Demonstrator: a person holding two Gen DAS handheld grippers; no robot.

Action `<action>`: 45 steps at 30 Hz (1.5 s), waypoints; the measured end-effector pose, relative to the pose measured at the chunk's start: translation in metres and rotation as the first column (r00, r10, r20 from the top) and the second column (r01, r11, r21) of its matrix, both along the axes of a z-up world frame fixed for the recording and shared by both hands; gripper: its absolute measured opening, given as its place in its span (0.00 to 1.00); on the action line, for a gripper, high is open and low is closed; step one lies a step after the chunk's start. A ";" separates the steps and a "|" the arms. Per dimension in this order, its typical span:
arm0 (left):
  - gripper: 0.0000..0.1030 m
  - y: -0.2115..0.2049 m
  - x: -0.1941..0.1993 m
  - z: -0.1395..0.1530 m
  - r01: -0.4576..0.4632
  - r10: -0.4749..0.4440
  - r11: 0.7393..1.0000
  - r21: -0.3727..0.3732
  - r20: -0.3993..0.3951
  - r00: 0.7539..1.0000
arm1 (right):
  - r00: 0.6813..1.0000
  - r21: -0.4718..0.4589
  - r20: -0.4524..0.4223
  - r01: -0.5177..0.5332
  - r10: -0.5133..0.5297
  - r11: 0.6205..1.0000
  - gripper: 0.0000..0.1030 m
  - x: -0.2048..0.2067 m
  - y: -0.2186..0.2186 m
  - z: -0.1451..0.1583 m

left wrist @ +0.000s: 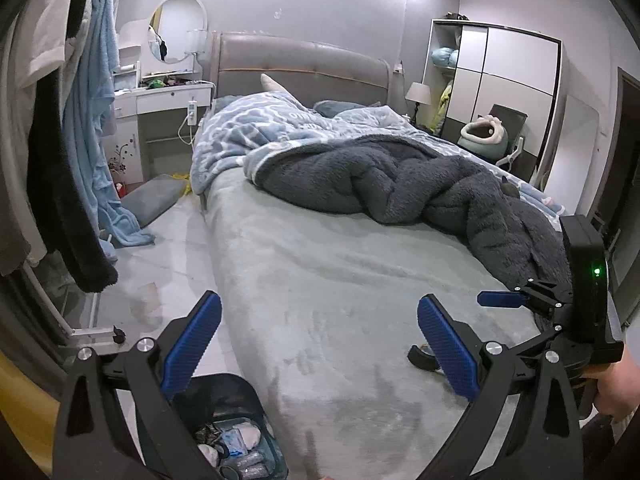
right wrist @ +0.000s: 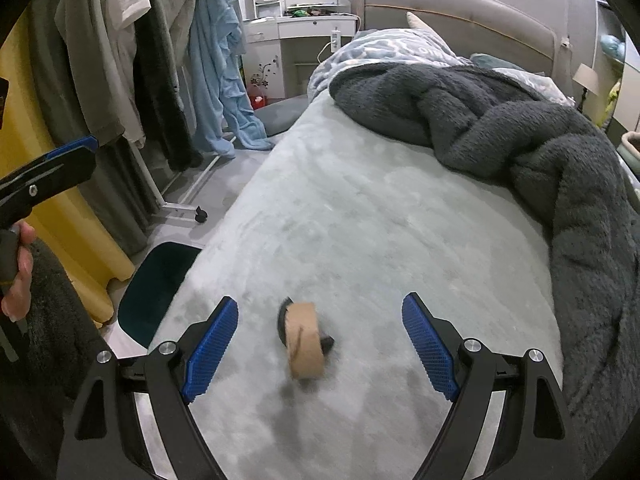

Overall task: Collect trash
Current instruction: 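Move both open tools back toward the tape roll on the bed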

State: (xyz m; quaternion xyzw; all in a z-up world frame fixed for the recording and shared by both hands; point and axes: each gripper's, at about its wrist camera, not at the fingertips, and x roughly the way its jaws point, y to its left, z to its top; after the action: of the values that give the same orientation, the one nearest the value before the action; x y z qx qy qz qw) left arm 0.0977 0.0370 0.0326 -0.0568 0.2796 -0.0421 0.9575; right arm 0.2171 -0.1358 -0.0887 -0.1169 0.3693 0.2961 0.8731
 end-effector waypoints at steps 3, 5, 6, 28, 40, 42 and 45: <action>0.97 -0.005 0.002 -0.002 0.008 -0.008 1.000 -0.004 -0.009 1.000 | 1.000 -0.003 -0.002 0.004 -0.004 1.000 0.83 -0.001 -0.007 -0.002; 0.97 -0.008 0.003 -0.002 0.011 -0.012 1.000 -0.004 -0.011 1.000 | 1.000 0.000 -0.005 0.005 -0.005 1.000 0.83 -0.002 -0.012 -0.002; 0.97 -0.010 0.004 -0.003 0.015 -0.015 1.000 -0.004 -0.013 1.000 | 1.000 -0.001 -0.005 0.005 -0.005 1.000 0.83 -0.002 -0.014 -0.003; 0.97 -0.031 0.016 -0.014 0.047 -0.047 0.999 0.008 -0.066 0.997 | 0.999 -0.040 -0.023 -0.032 0.031 0.999 0.58 -0.015 -0.050 -0.029; 0.97 -0.038 0.022 -0.026 0.082 -0.081 0.997 0.002 -0.113 0.990 | 0.990 -0.054 -0.034 -0.139 0.137 0.989 0.42 -0.023 -0.013 -0.031; 0.97 -0.039 0.023 -0.027 0.089 -0.087 0.996 0.008 -0.118 0.989 | 0.990 -0.074 -0.045 -0.136 0.133 0.988 0.36 -0.019 -0.011 -0.037; 0.97 -0.041 0.023 -0.030 0.096 -0.094 0.995 0.011 -0.127 0.987 | 0.990 -0.083 -0.067 -0.127 0.122 0.988 0.32 -0.015 -0.015 -0.046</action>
State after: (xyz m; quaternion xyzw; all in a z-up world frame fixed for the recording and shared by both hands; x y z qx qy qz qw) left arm 0.1207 -0.0041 0.0022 -0.0376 0.3425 -0.0816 0.9352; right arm 0.2022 -0.1509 -0.1344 -0.1685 0.4008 0.3373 0.8350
